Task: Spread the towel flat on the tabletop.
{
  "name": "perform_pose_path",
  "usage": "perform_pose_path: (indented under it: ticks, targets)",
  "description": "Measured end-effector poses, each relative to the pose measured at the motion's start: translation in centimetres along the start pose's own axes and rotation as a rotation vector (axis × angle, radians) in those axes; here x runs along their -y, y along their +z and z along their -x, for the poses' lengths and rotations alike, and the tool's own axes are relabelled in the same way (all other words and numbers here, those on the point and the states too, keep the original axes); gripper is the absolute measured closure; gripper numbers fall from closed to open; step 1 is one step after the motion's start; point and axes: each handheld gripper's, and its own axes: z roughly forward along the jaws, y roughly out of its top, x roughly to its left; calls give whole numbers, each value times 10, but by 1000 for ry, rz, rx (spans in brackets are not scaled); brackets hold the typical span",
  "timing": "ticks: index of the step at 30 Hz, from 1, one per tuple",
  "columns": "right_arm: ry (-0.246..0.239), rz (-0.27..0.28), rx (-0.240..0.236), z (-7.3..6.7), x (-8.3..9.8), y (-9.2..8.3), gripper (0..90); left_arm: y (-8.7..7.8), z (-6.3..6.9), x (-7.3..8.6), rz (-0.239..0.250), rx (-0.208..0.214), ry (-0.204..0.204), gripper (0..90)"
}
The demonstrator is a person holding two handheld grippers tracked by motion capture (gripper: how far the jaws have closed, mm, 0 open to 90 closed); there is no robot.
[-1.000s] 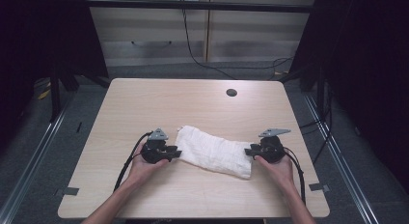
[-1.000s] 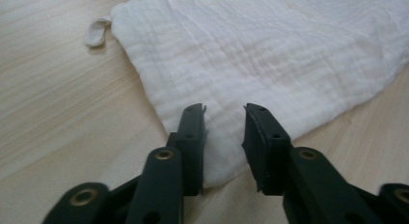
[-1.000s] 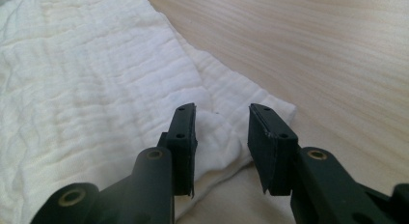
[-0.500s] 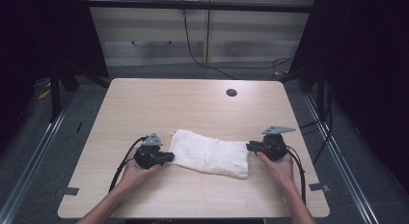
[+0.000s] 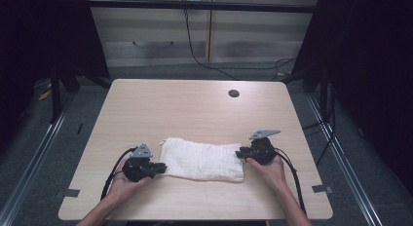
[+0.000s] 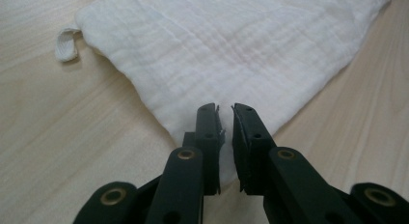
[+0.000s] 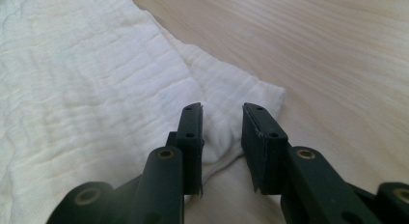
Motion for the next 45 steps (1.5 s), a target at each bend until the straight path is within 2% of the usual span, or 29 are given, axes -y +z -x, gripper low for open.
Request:
perform_pose_path:
  ticks: [3, 6, 16, 19, 23, 26, 28, 32, 34, 37, 40, 41, 42, 43, 45]
  targets:
    - [-25, -2, 1, -4, -1, 3, 785, -3, 1, 2, -3, 6, 0, 807]
    - [-31, -3, 4, -7, -2, 4, 850, -4, 3, 3, -11, 11, 5, 807]
    - [-31, 30, -17, -9, -6, 0, 877, -12, 9, 10, -18, 28, 3, 806]
    - [-31, 33, -22, -10, -7, 1, 877, -14, 7, 8, -1, 26, -15, 762]
    - [-32, 17, -19, -10, -6, 3, 878, -25, -3, 0, 62, 7, -48, 709]
    - [-29, 23, -21, -9, -6, 4, 877, -27, -16, -10, 90, -15, -75, 694]
    - [-31, 24, -19, -8, -6, 4, 876, -22, -28, -19, 77, -35, -58, 675]
    - [-27, 25, -28, -7, -6, 4, 843, -11, -51, -31, 82, -61, -116, 668]
    - [-19, 27, -23, -6, -6, 4, 811, -6, -58, -35, 94, -74, -130, 668]
    - [-10, 39, -19, -4, -6, 3, 773, 3, -67, -38, 78, -90, -150, 664]
    - [0, 40, -12, -3, -7, 3, 737, 13, -72, -38, 72, -96, -189, 644]
    - [-3, 40, -12, -3, -6, 3, 730, 17, -69, -38, 60, -93, -186, 599]
    - [-7, 36, -16, -3, -6, 4, 724, 18, -67, -38, 40, -106, -153, 568]
    - [-11, 33, -14, -4, -6, 4, 723, 21, -63, -39, 24, -124, -136, 568]
    - [-21, 21, -7, -4, -6, 6, 713, 22, -62, -39, 26, -109, -125, 567]
